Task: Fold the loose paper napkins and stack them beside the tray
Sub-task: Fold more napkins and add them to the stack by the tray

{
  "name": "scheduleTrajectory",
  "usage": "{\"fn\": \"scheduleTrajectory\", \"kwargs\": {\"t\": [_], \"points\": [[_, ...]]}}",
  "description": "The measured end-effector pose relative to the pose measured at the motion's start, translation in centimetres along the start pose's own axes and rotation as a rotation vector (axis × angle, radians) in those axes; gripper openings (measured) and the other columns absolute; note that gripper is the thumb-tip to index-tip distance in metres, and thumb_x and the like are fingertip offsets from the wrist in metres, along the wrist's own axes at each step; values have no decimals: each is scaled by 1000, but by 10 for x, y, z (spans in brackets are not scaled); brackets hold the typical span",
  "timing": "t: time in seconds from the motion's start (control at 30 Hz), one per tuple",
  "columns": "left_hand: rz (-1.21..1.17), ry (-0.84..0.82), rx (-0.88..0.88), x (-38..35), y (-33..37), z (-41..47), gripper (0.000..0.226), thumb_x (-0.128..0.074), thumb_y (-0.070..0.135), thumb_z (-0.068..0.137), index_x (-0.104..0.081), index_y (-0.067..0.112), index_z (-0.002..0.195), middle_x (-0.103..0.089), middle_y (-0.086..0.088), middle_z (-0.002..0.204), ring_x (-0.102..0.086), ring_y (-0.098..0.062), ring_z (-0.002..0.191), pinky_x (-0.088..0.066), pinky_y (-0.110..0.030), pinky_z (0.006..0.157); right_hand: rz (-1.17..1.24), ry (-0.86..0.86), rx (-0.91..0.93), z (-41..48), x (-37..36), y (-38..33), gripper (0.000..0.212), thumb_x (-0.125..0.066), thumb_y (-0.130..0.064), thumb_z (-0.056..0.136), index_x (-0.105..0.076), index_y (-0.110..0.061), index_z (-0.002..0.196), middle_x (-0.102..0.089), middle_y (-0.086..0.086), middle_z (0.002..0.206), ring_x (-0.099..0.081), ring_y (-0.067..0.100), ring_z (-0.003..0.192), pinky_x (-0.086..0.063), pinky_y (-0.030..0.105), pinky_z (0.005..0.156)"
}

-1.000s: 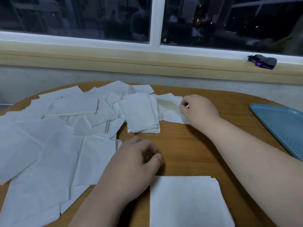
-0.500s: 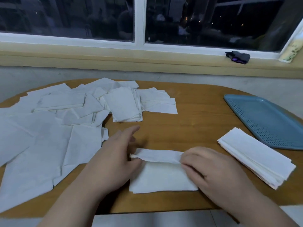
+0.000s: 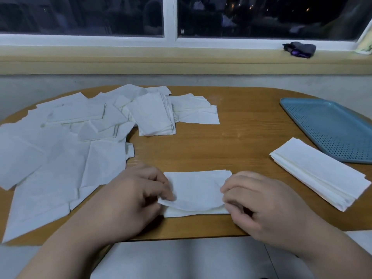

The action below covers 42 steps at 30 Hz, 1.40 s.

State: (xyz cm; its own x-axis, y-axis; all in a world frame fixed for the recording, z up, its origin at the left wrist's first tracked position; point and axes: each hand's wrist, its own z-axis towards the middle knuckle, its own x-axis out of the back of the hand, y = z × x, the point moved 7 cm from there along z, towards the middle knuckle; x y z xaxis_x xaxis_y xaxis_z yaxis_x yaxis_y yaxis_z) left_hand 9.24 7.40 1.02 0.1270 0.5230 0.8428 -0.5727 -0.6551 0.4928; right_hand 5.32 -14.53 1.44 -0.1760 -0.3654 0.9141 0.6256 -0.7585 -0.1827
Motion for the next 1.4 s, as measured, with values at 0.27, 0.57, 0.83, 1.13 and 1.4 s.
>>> {"fn": "scheduleTrajectory", "kwargs": {"t": [0.27, 0.57, 0.83, 1.13, 1.4], "points": [[-66, 9, 33, 4, -7, 3, 58, -41, 6, 64, -72, 44, 95, -67, 29, 103, -58, 0, 111, -48, -24, 93, 118, -45, -68, 5, -3, 5, 26, -49, -38, 97, -62, -28, 76, -60, -21, 91, -58, 5, 93, -47, 27, 79], [65, -60, 179, -9, -6, 11, 36, -57, 66, 83, -65, 49, 114, -45, 37, 126, -33, 10, 126, -34, -18, 101, 102, -90, -291, 10, -15, 27, 12, -59, -42, 92, -69, -38, 98, -55, -30, 102, -44, -4, 114, -34, 8, 84], [67, -59, 227, -11, -9, 15, 27, -64, 55, 88, -65, 48, 114, -46, 38, 117, -35, 10, 122, -34, -23, 106, 142, -102, -364, 14, -14, 30, 12, -61, -41, 92, -69, -38, 100, -55, -29, 103, -44, -5, 114, -34, 6, 84], [15, 22, 229, 1, -16, 13, 25, -59, 55, 91, -64, 45, 113, -54, 29, 116, -45, 4, 114, -44, -27, 98, 156, -24, -367, 33, -2, 21, 15, -55, -44, 89, -69, -41, 92, -58, -31, 100, -48, -4, 113, -41, 13, 83], [35, 96, 364, 42, -51, -24, 23, -60, 52, 89, -65, 43, 110, -56, 27, 109, -49, 6, 108, -43, -16, 88, 167, -123, -246, 82, -32, -40, 18, -57, -48, 91, -67, -40, 103, -56, -29, 106, -43, -5, 112, -35, 11, 93]]}}
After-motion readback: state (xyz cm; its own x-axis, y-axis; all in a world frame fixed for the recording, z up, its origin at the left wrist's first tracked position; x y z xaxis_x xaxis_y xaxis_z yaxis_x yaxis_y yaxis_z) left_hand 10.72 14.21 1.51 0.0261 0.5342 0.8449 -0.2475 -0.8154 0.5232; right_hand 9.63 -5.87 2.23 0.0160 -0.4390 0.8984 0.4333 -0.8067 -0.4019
